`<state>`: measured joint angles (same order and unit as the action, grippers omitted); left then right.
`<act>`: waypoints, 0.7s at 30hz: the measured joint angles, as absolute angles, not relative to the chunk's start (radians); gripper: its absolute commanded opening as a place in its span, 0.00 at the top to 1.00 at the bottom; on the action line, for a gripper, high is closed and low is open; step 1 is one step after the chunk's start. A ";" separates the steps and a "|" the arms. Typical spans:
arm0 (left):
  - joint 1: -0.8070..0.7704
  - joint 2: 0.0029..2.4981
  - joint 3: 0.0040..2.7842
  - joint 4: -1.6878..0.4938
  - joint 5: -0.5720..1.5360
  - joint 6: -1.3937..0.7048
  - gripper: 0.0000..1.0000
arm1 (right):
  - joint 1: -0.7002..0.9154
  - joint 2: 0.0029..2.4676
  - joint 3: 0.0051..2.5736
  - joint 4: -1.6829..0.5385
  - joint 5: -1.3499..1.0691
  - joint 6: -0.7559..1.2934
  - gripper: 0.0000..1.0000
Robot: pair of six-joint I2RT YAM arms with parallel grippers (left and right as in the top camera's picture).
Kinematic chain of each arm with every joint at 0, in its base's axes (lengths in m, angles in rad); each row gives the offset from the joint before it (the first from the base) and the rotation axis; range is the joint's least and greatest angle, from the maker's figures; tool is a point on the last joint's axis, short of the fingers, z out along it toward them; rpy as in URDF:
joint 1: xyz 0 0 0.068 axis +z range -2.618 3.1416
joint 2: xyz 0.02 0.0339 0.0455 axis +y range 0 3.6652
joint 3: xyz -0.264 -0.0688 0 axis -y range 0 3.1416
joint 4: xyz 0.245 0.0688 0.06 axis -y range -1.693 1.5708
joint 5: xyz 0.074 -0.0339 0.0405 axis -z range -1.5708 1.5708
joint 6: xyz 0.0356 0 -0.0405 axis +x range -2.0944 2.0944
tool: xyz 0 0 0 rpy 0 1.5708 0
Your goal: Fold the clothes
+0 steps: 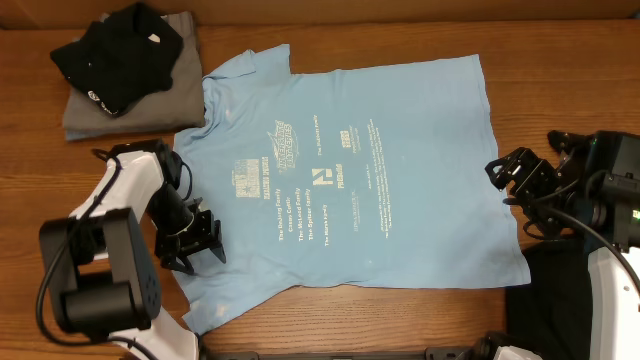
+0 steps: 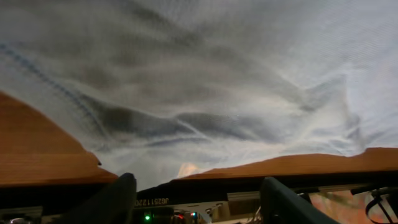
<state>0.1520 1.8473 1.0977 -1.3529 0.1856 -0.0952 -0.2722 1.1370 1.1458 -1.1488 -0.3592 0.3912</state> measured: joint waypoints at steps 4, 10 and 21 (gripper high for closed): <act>0.143 1.915 1.098 -1.341 0.190 -0.076 0.42 | -0.272 1.137 1.146 -1.149 -0.359 0.392 0.04; 0.078 1.956 1.098 -1.317 0.194 -0.054 0.52 | -0.273 1.137 1.146 -1.150 -0.350 0.392 0.04; -0.067 1.958 1.098 -1.309 0.198 -0.020 0.91 | -0.273 1.137 1.146 -1.150 -0.325 0.392 0.04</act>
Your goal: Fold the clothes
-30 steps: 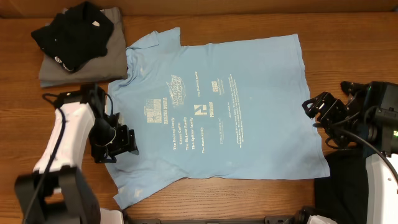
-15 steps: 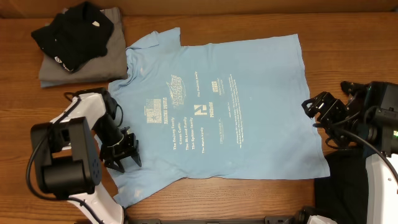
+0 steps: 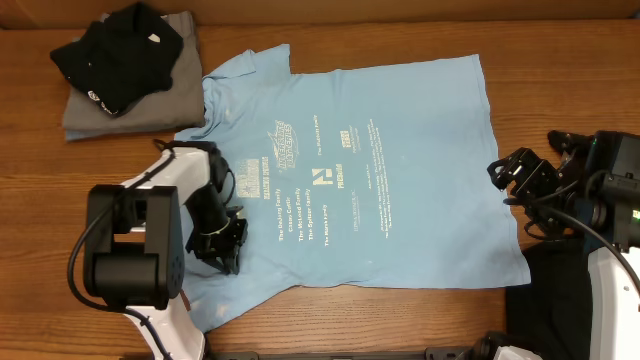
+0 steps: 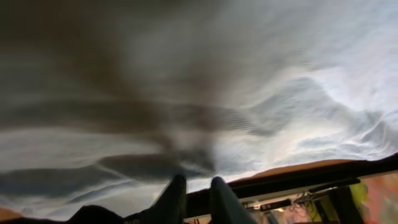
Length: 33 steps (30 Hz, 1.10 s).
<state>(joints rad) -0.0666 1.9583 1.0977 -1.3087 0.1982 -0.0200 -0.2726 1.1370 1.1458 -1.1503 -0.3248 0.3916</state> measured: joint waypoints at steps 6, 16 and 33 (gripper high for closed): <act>-0.070 1.958 1.101 -1.278 0.197 -0.028 0.93 | -0.272 1.137 1.146 -1.151 -0.321 0.391 0.04; 0.031 1.957 1.253 -1.292 0.197 -0.123 0.84 | -0.272 1.137 1.146 -1.156 -0.322 0.392 0.03; 0.142 1.914 1.179 -0.918 0.027 -0.238 0.96 | -0.273 1.137 1.146 -1.092 -0.322 0.419 0.03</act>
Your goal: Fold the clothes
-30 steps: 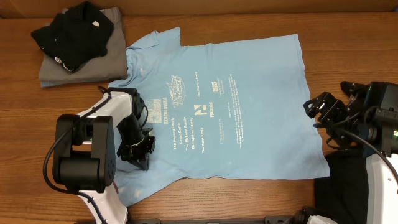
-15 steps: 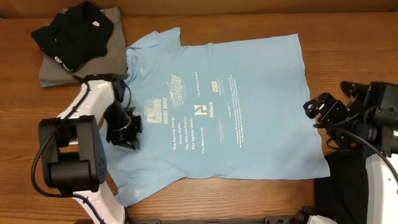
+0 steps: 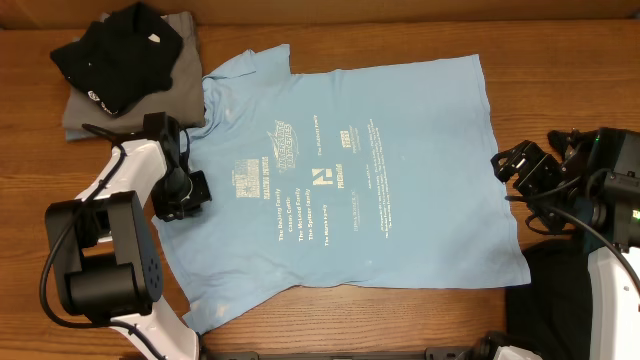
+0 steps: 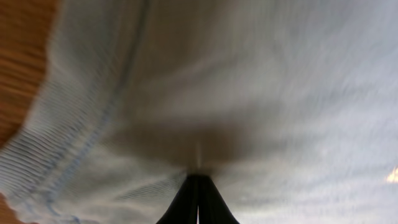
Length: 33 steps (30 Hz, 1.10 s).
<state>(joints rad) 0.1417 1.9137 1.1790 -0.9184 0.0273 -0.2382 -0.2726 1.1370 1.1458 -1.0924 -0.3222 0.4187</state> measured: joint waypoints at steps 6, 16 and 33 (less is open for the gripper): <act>0.142 1.904 1.170 -0.794 -0.042 -0.245 0.95 | -0.273 1.137 1.146 -1.084 -0.323 0.419 0.04; 0.183 1.904 1.167 -0.673 -0.174 -0.235 0.86 | -0.272 1.137 1.146 -1.082 -0.322 0.419 0.04; 0.216 1.801 1.703 -1.391 -0.150 -0.204 0.83 | -0.273 1.131 1.146 -1.088 -0.357 0.422 0.06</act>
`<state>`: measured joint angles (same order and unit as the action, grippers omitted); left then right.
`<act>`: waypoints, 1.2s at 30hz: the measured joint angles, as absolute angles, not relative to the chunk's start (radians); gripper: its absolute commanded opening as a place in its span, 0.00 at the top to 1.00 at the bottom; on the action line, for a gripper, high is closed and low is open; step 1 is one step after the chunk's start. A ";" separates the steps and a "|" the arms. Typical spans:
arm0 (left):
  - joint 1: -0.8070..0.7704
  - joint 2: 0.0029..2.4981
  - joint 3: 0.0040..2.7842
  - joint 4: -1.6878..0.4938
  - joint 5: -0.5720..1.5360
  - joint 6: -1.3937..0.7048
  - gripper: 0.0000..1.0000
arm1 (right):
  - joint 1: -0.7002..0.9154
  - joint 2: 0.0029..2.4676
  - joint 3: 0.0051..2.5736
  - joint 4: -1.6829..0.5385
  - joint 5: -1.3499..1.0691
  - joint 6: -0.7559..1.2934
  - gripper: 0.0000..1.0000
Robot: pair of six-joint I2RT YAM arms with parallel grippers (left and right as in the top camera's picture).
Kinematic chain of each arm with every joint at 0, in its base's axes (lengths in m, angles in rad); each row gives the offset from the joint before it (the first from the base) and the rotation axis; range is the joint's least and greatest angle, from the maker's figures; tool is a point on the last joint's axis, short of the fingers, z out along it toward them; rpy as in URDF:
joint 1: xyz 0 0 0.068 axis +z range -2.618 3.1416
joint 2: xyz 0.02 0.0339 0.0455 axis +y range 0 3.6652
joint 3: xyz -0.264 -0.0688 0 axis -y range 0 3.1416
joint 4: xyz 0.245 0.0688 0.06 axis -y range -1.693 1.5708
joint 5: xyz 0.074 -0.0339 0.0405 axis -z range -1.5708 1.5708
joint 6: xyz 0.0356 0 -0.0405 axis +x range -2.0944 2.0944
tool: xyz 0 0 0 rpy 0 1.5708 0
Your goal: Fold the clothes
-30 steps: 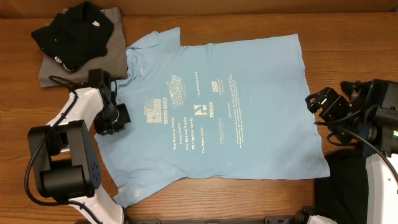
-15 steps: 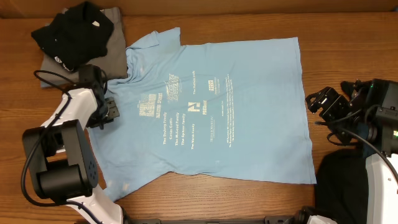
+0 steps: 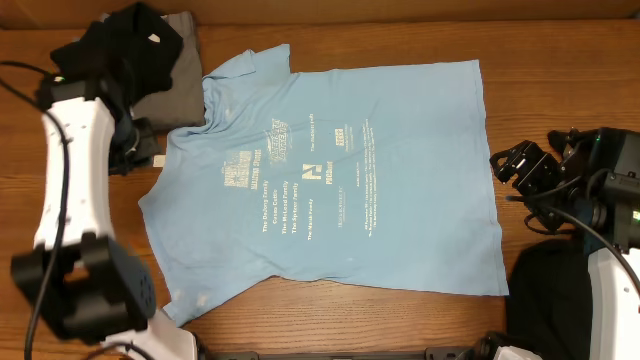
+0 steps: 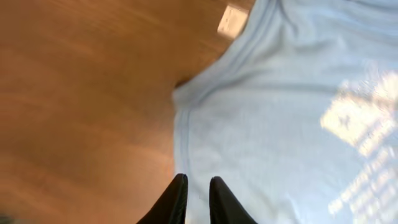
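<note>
A light blue T-shirt (image 3: 340, 180) lies spread flat on the wooden table (image 3: 330, 322), print up and neck to the left. My left gripper (image 3: 140, 150) hovers at the edge of its left sleeve. In the left wrist view the fingers (image 4: 214, 196) stand narrowly parted at the left gripper (image 4: 196, 182), above the sleeve hem of the T-shirt (image 4: 298, 124), which lies flat. My right gripper (image 3: 508, 170) sits open over bare wood just right of the shirt's hem, holding nothing.
A stack of folded clothes (image 3: 140, 50), black on grey, sits at the back left, touching the shirt's collar corner. A dark garment (image 3: 550, 300) lies at the front right under the right arm. A small white tag (image 3: 157, 160) rests beside the sleeve.
My left gripper went from the shirt's left chest area up and left to the sleeve edge. Its fingers were pressed together, now slightly apart. The whole shirt lies shifted left and slightly turned. Right arm barely moved.
First my left gripper stood wide open at the shirt's front left edge. Then it was on the cloth there with its fingers nearly closed. Later it was shut on cloth nearer the sleeve. Now the shirt sits further left and the gripper is off it.
</note>
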<state>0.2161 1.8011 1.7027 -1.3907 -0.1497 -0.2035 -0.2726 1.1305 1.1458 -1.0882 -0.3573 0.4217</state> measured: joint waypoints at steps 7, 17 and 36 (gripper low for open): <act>0.216 1.601 1.556 -1.478 -0.093 -0.254 0.55 | -0.273 1.119 1.146 -1.094 -0.363 0.422 0.03; 0.218 1.542 1.139 -1.364 0.020 -0.250 0.32 | -0.273 1.119 1.146 -1.092 -0.363 0.422 0.02; 0.284 1.550 1.010 -1.228 -0.042 -0.148 0.33 | -0.273 1.119 1.146 -1.092 -0.363 0.422 0.01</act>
